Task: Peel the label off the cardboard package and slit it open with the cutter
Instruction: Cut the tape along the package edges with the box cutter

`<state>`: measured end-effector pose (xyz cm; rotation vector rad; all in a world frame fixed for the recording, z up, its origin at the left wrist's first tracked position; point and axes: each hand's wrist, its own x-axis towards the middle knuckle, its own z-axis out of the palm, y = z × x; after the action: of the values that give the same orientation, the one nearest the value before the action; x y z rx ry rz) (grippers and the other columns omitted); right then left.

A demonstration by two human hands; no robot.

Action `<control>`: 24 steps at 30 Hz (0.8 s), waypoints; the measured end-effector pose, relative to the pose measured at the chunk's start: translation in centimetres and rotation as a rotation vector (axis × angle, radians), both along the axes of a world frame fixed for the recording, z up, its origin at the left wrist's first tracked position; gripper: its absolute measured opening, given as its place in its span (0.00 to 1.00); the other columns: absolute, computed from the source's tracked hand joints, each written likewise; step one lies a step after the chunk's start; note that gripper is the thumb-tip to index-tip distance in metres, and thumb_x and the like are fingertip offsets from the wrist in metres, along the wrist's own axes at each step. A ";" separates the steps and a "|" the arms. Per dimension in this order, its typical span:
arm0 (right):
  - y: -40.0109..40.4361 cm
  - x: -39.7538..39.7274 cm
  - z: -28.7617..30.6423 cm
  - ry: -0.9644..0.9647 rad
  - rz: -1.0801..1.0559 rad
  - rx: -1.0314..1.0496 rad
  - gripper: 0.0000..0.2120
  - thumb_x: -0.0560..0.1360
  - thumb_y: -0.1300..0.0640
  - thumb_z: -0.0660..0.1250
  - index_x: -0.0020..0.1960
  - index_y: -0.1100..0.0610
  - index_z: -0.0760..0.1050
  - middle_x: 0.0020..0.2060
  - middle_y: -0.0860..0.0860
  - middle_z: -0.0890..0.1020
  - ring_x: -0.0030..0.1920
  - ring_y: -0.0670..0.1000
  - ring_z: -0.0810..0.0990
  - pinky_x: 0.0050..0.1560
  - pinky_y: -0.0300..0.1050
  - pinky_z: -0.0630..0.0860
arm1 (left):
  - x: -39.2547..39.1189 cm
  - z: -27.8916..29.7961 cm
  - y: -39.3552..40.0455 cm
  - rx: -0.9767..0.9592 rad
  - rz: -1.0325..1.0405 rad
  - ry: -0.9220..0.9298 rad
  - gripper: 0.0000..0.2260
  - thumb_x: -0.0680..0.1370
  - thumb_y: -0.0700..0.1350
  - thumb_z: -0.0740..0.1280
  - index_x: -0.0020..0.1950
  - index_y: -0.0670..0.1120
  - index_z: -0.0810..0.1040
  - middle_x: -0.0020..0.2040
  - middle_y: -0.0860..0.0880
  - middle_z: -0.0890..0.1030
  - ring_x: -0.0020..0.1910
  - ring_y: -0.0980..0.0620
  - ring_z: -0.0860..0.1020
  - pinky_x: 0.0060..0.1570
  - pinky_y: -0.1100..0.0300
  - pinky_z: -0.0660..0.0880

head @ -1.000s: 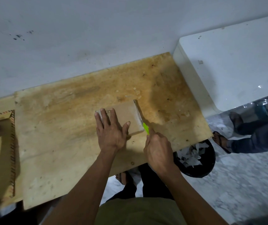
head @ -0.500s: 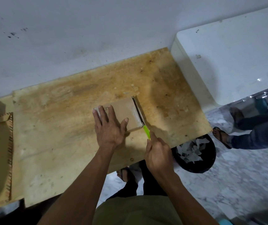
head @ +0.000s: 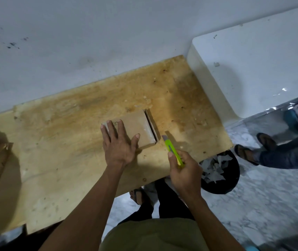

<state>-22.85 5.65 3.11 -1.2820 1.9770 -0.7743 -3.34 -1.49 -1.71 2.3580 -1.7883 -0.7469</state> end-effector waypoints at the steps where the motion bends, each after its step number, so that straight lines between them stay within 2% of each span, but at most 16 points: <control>1: -0.9 -0.2 0.1 -0.018 -0.021 0.008 0.13 0.78 0.46 0.65 0.51 0.54 0.81 0.32 0.46 0.79 0.33 0.43 0.78 0.32 0.39 0.72 | 0.0 0.0 0.0 -0.003 0.002 0.007 0.38 0.79 0.69 0.50 0.82 0.51 0.42 0.81 0.43 0.36 0.78 0.43 0.30 0.76 0.46 0.37; 6: -5.7 0.0 1.4 -0.077 -0.013 0.020 0.13 0.80 0.46 0.62 0.48 0.51 0.82 0.36 0.47 0.84 0.31 0.44 0.76 0.34 0.40 0.71 | 0.1 0.0 0.0 0.008 0.003 0.017 0.38 0.79 0.70 0.50 0.82 0.52 0.41 0.81 0.44 0.34 0.77 0.44 0.28 0.76 0.47 0.37; 10: -8.8 -0.1 2.2 -0.082 0.069 0.007 0.12 0.81 0.54 0.60 0.57 0.54 0.80 0.44 0.48 0.86 0.37 0.47 0.78 0.40 0.41 0.72 | 0.1 0.2 0.1 -0.008 0.015 0.037 0.38 0.79 0.68 0.52 0.82 0.52 0.42 0.81 0.44 0.36 0.78 0.44 0.30 0.77 0.46 0.40; 12: -10.0 -0.4 2.4 -0.072 0.101 -0.002 0.14 0.80 0.58 0.59 0.62 0.56 0.79 0.47 0.49 0.86 0.34 0.45 0.76 0.39 0.38 0.69 | 0.0 0.2 0.1 -0.026 0.013 0.024 0.38 0.79 0.68 0.52 0.82 0.52 0.43 0.81 0.43 0.37 0.78 0.43 0.31 0.77 0.45 0.41; 15: -11.4 -0.6 1.7 -0.182 0.162 0.025 0.18 0.80 0.62 0.57 0.67 0.54 0.74 0.51 0.48 0.84 0.33 0.44 0.76 0.36 0.43 0.73 | 0.0 0.1 0.1 -0.019 0.026 0.040 0.39 0.78 0.69 0.53 0.82 0.52 0.42 0.81 0.44 0.36 0.78 0.43 0.30 0.77 0.46 0.40; 16: -11.8 -0.7 1.2 -0.228 0.188 0.047 0.19 0.79 0.63 0.57 0.68 0.53 0.73 0.54 0.47 0.83 0.36 0.44 0.78 0.39 0.45 0.77 | 0.0 0.1 0.1 -0.014 0.027 0.045 0.39 0.78 0.69 0.53 0.82 0.52 0.42 0.81 0.45 0.35 0.77 0.44 0.30 0.77 0.46 0.40; 18: -12.5 -0.7 0.2 -0.270 0.250 0.078 0.20 0.80 0.61 0.58 0.71 0.51 0.69 0.61 0.46 0.80 0.51 0.44 0.80 0.53 0.43 0.78 | 0.0 0.1 0.1 -0.009 0.022 0.039 0.39 0.78 0.70 0.52 0.82 0.52 0.41 0.81 0.45 0.35 0.77 0.44 0.29 0.77 0.46 0.39; 20: -13.3 -0.7 -0.6 -0.236 0.235 0.104 0.21 0.81 0.59 0.59 0.74 0.49 0.67 0.65 0.48 0.74 0.60 0.45 0.75 0.61 0.39 0.71 | 0.0 0.1 0.0 -0.009 0.020 0.035 0.40 0.77 0.72 0.49 0.81 0.52 0.41 0.80 0.45 0.34 0.77 0.44 0.29 0.76 0.46 0.38; 22: -14.3 -0.6 -1.6 -0.130 0.161 0.094 0.20 0.81 0.59 0.59 0.73 0.53 0.68 0.63 0.53 0.70 0.57 0.46 0.72 0.59 0.34 0.66 | 0.0 0.0 0.0 -0.003 0.022 0.041 0.40 0.77 0.72 0.49 0.81 0.53 0.40 0.80 0.47 0.33 0.77 0.44 0.28 0.76 0.46 0.38; 24: -15.3 -0.3 -2.9 -0.012 0.140 0.036 0.18 0.79 0.61 0.61 0.68 0.57 0.74 0.59 0.56 0.74 0.55 0.49 0.74 0.53 0.31 0.64 | 0.1 -0.1 0.0 -0.010 0.020 0.040 0.41 0.76 0.73 0.48 0.81 0.53 0.40 0.80 0.47 0.32 0.77 0.44 0.28 0.76 0.47 0.38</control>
<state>-23.15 -9.65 0.21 -1.3744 1.8616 -0.6735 -3.24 -1.47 -1.85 2.3345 -1.7456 -0.7741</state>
